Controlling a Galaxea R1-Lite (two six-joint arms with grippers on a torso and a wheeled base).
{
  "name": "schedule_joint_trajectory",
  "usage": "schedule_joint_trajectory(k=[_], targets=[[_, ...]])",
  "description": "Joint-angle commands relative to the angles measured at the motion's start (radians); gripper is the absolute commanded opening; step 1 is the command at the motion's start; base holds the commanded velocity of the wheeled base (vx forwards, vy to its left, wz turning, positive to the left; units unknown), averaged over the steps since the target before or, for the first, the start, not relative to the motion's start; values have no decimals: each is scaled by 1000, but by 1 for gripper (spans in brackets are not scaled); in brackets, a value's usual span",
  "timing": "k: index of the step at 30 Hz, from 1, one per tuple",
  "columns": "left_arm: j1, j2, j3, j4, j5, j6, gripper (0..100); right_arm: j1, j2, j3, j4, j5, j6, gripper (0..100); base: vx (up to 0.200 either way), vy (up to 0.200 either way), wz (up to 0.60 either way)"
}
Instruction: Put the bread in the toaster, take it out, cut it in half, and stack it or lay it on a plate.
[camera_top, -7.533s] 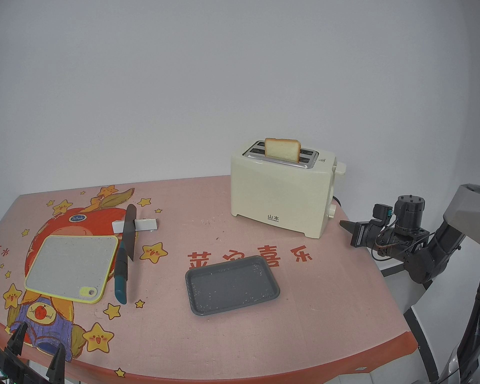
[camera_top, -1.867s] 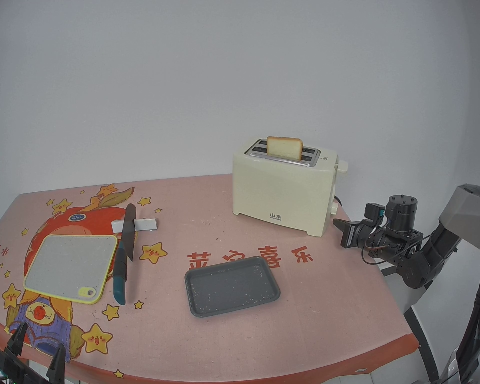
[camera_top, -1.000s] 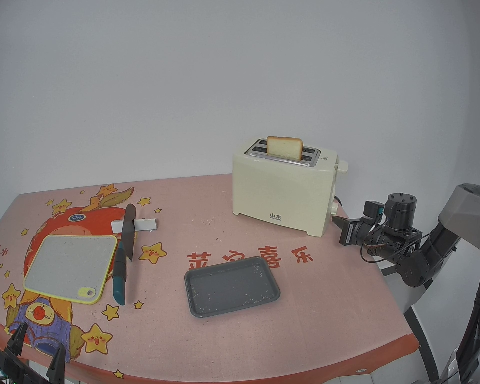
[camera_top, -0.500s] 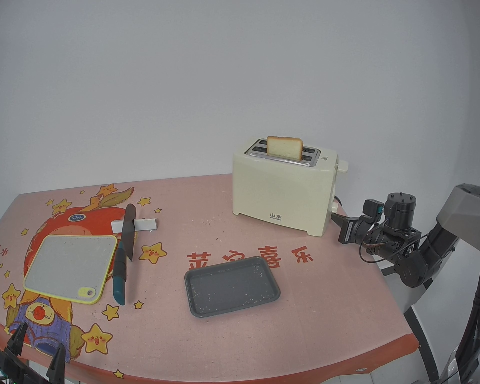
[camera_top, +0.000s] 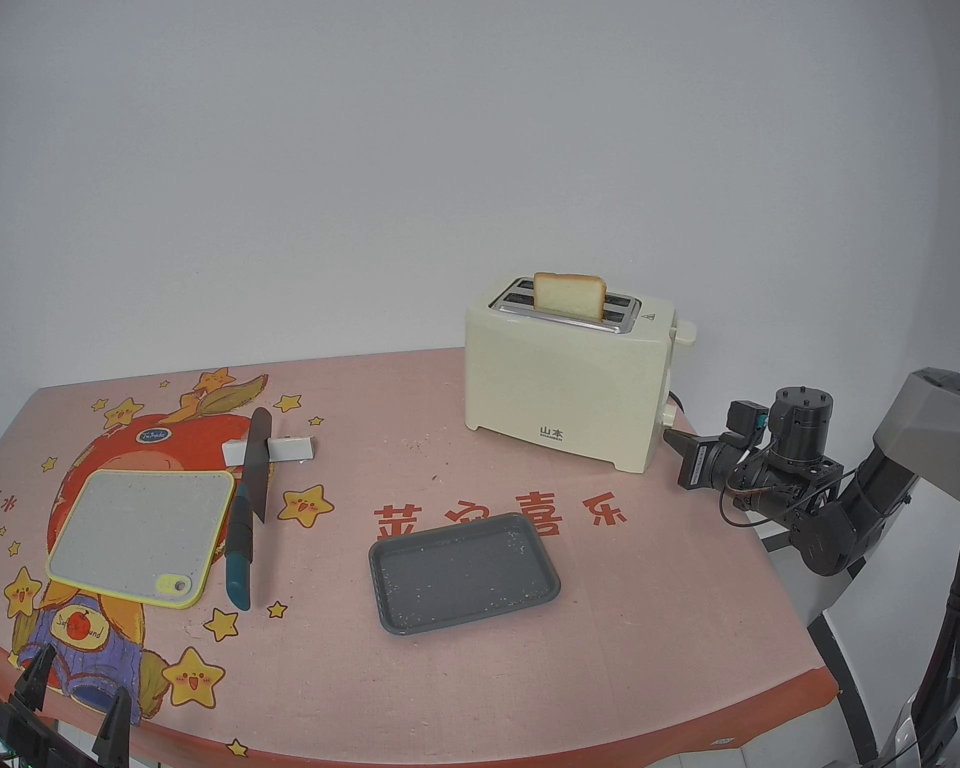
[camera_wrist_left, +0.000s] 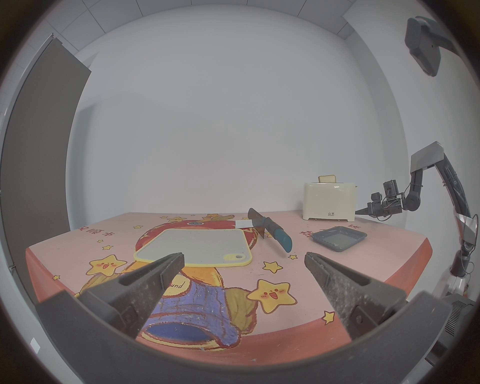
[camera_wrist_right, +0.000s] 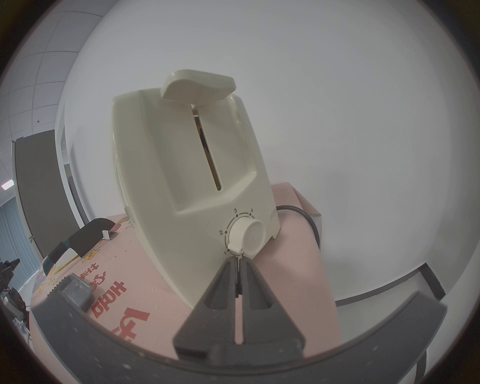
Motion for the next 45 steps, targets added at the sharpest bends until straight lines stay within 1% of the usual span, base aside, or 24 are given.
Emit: schedule_joint_trajectory(k=[1,5,10,12,13,18,23,25,31,34,35,38,45], targets=[[0,0,16,0,0,0,100,0,-9,3,0,1,0,0,0,0,0],[-2,0,16,0,0,0,100,2,-22,16,-2,1,-2,0,0,0,0],[-2,0,16,0,0,0,100,7,-161,46,12,1,-2,0,0,0,0],[0,0,16,0,0,0,100,7,-183,46,12,1,-2,0,0,0,0],[-2,0,16,-1,0,0,100,7,-233,44,9,3,-2,0,0,0,0],[0,0,16,0,0,0,100,2,-335,33,-2,10,0,0,0,0,0],[0,0,16,-1,0,0,100,5,-391,15,-2,10,4,0,0,0,0],[0,0,16,0,0,0,100,4,-387,-25,-5,7,9,0,0,0,0],[-2,0,16,-1,0,0,100,4,-339,-37,-6,7,10,0,0,0,0],[0,0,16,0,0,0,100,-3,-281,-60,-54,6,13,0,0,0,0],[0,0,16,0,0,0,100,-6,-238,-76,-103,3,13,0,0,0,0],[0,0,16,0,0,0,100,-7,-184,-82,-155,-2,13,0,0,0,0],[0,0,16,0,0,0,100,-6,-123,-89,-158,-10,13,0,0,0,0]])
